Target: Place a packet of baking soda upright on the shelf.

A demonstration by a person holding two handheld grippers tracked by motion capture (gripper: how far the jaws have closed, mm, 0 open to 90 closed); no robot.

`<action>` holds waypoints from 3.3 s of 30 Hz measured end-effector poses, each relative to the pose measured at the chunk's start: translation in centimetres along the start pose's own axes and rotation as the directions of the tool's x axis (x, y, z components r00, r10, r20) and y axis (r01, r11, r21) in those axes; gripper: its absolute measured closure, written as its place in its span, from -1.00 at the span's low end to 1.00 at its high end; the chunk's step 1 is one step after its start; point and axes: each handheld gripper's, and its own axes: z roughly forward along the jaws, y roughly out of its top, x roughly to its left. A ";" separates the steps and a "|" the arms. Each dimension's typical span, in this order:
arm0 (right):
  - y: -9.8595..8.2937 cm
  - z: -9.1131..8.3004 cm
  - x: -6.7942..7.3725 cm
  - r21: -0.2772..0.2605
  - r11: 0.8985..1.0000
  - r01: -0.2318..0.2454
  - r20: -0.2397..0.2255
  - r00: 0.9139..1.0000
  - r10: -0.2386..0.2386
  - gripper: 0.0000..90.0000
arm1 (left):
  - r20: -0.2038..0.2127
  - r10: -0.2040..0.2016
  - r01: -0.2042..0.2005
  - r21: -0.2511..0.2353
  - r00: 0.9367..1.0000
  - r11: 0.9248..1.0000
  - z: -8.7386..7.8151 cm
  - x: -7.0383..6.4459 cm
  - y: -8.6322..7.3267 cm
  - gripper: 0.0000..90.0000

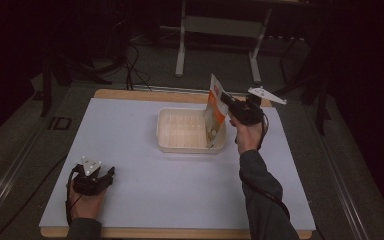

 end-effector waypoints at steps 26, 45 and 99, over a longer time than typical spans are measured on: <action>-2.0 0.5 0.4 0.033 0.999 0.039 0.027 0.999 -0.040 1.00 | 0.001 0.005 -0.005 -0.001 1.000 1.000 0.0 0.0 0.0 0.06; -3.6 -0.4 0.6 0.046 0.998 0.034 0.019 0.999 -0.035 1.00 | -0.003 0.010 -0.010 0.003 1.000 1.000 0.0 -0.1 0.0 0.06; -5.1 -6.4 -0.7 0.373 0.925 0.064 0.076 0.992 -0.099 0.11 | -0.008 0.000 0.000 0.002 1.000 1.000 0.1 0.0 0.0 0.03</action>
